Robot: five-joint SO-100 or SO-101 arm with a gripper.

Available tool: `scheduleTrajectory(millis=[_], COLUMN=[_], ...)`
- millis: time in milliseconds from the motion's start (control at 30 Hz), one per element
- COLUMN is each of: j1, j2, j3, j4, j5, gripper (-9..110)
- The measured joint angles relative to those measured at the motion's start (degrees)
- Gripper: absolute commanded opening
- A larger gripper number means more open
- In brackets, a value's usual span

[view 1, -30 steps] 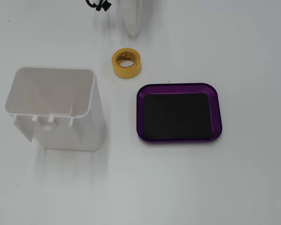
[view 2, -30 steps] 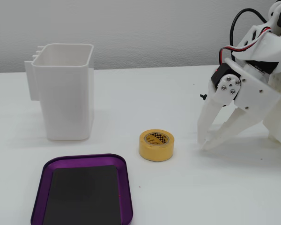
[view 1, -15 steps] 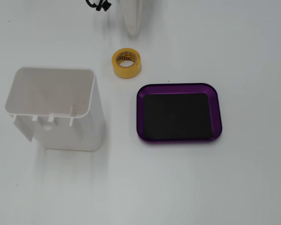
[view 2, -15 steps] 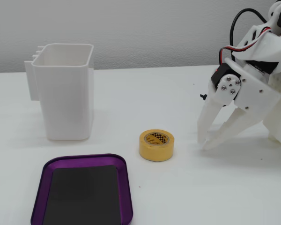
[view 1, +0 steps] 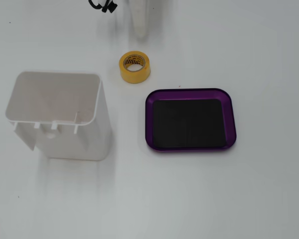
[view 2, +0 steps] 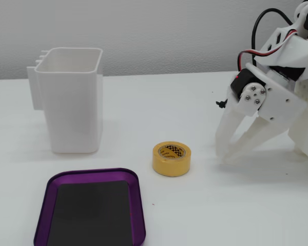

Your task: Pick up the yellow tape and place it in the box.

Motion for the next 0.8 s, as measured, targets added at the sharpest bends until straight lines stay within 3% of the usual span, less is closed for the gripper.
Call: scheduleTrajectory(millis=[133, 300, 800], j1=[0.2, 0.2, -3.8], j2=[0.0, -5.4, -70.8], j3=[-3.3, -11.2, -49.0], j4=[-3.0, -3.4, 0.0], j5=[-11.6, -11.4, -11.2], gripper=[7, 13, 13])
